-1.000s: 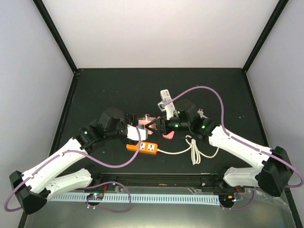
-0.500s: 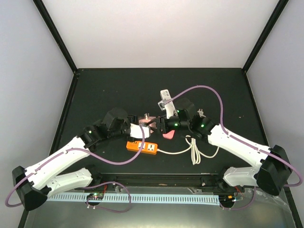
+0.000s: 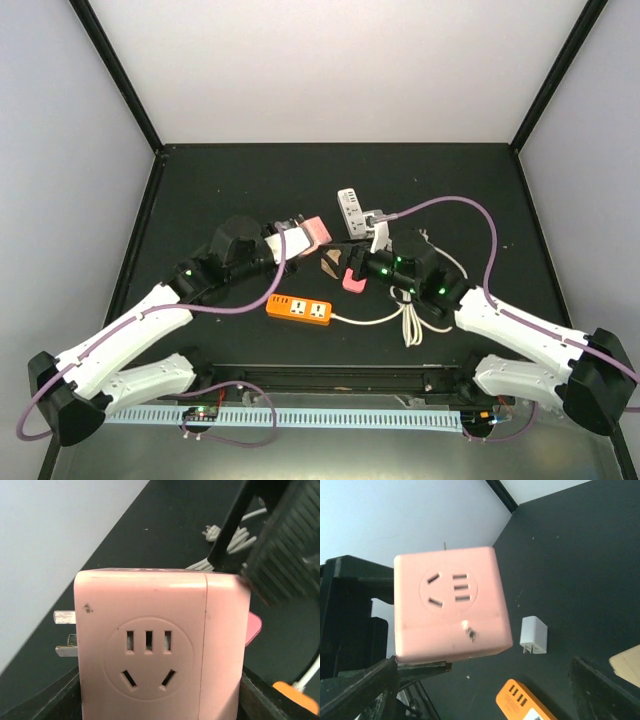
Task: Insert the plug
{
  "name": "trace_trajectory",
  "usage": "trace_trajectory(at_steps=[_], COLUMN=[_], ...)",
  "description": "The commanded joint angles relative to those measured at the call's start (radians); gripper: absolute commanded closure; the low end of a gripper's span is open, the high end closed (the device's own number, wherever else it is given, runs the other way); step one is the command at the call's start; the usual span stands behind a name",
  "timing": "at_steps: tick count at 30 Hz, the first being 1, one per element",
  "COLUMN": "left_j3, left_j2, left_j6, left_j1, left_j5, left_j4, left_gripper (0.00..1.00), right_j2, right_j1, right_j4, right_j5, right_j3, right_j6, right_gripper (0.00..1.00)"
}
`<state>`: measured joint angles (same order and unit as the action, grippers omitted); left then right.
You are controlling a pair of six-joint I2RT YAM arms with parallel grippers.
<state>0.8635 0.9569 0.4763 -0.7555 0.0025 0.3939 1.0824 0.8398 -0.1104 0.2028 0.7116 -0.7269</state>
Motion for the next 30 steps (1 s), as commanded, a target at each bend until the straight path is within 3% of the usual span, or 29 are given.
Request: trace_trajectory(at_steps=[1, 11, 13, 17, 18, 19, 20, 21, 23, 25, 28, 30], left_j3=[0.087, 0.100, 0.096, 0.074, 0.066, 0.061, 0.063, 0.084, 0.145, 0.206, 0.215, 0.173], left_j2=[0.013, 0.009, -0.002, -0.034, -0.039, -0.042, -0.037, -0.028, -0.012, -0.008, -0.032, -0.066], left_j6=[-0.250, -0.371, -0.379, -0.379, -0.373, -0.351, -0.305, -0.237, -0.035, 0.220, 0.440, 0.530], left_j1=[0.058, 0.150, 0.161, 0.203, 0.216, 0.232, 0.255, 0.281, 0.342, 0.386, 0.408, 0.407], left_j5=[0.202, 0.413, 0.440, 0.484, 0.523, 0.591, 0.686, 0.762, 0.826, 0.801, 0.721, 0.701], left_j4=[-0.052, -0.086, -0.086, -0.103, -0.104, -0.097, -0.070, 0.005, 0.170, 0.335, 0.421, 0.394], left_gripper=[0.98, 0.98, 0.98, 0.98, 0.87, 0.56, 0.09, 0.02, 0.01, 0.01, 0.01, 0.01], right_j2=[0.005, 0.118, 0.153, 0.207, 0.210, 0.207, 0.200, 0.186, 0.151, 0.119, 0.109, 0.116], right_j1=[0.056, 0.092, 0.093, 0.094, 0.093, 0.093, 0.093, 0.092, 0.087, 0.066, 0.015, -0.003], right_j4=[-0.173, -0.360, -0.384, -0.377, -0.380, -0.377, -0.363, -0.330, -0.207, -0.056, 0.092, 0.163], right_j5=[-0.172, -0.181, -0.169, -0.139, -0.139, -0.145, -0.149, -0.156, -0.171, -0.144, -0.031, 0.039], right_j3=[-0.009, 0.016, 0.034, 0.080, 0.083, 0.084, 0.087, 0.095, 0.123, 0.148, 0.179, 0.201], right_j6=[-0.064, -0.104, -0.118, -0.149, -0.147, -0.143, -0.133, -0.115, -0.071, -0.024, 0.021, 0.046], right_gripper=[0.06, 0.09, 0.16, 0.44, 0.53, 0.61, 0.70, 0.75, 0.83, 0.89, 0.90, 0.90])
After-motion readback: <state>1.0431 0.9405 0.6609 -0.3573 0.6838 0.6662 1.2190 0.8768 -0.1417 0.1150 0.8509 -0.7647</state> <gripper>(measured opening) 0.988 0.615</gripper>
